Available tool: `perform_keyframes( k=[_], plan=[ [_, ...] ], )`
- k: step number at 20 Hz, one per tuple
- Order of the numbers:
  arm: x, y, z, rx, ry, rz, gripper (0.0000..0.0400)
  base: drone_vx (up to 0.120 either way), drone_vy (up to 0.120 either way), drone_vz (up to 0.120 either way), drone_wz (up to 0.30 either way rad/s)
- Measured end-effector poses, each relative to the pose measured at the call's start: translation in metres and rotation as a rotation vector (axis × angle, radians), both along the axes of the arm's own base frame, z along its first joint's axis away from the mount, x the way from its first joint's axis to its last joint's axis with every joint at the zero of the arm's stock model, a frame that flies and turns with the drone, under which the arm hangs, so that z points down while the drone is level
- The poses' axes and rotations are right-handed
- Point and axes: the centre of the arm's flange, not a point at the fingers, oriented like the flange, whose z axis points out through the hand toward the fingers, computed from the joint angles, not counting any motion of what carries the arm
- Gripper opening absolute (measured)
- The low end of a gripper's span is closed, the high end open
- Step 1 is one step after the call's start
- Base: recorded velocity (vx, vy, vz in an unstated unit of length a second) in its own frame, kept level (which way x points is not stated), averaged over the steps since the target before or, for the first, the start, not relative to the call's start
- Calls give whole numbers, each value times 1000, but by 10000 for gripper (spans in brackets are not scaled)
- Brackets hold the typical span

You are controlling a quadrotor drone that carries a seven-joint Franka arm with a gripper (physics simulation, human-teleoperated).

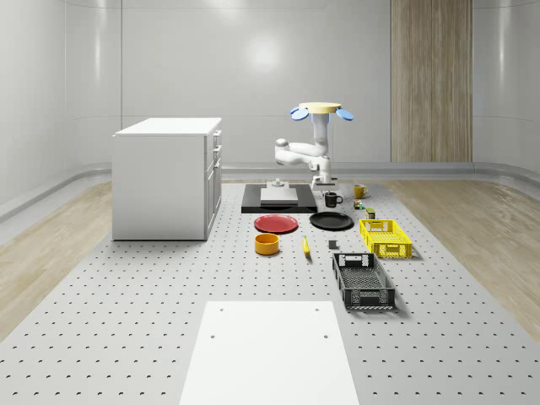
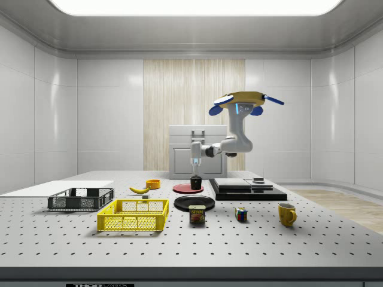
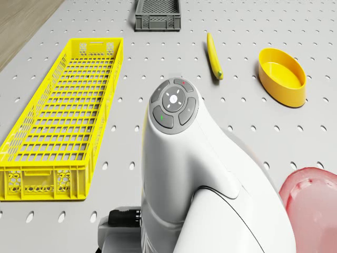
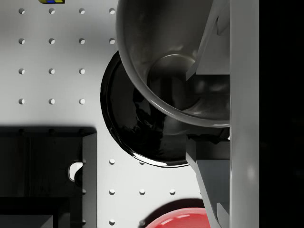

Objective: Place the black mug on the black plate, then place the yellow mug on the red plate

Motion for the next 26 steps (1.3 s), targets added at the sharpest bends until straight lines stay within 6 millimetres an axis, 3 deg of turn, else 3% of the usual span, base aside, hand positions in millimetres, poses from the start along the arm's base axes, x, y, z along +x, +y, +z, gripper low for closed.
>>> perform_keyframes(
  k=[24, 26],
  plan=[
    [0, 0, 94, 0, 0, 0, 110, 0, 0, 0, 0],
    [0, 0, 100, 0, 0, 0, 224, 0, 0, 0, 0]
  ],
)
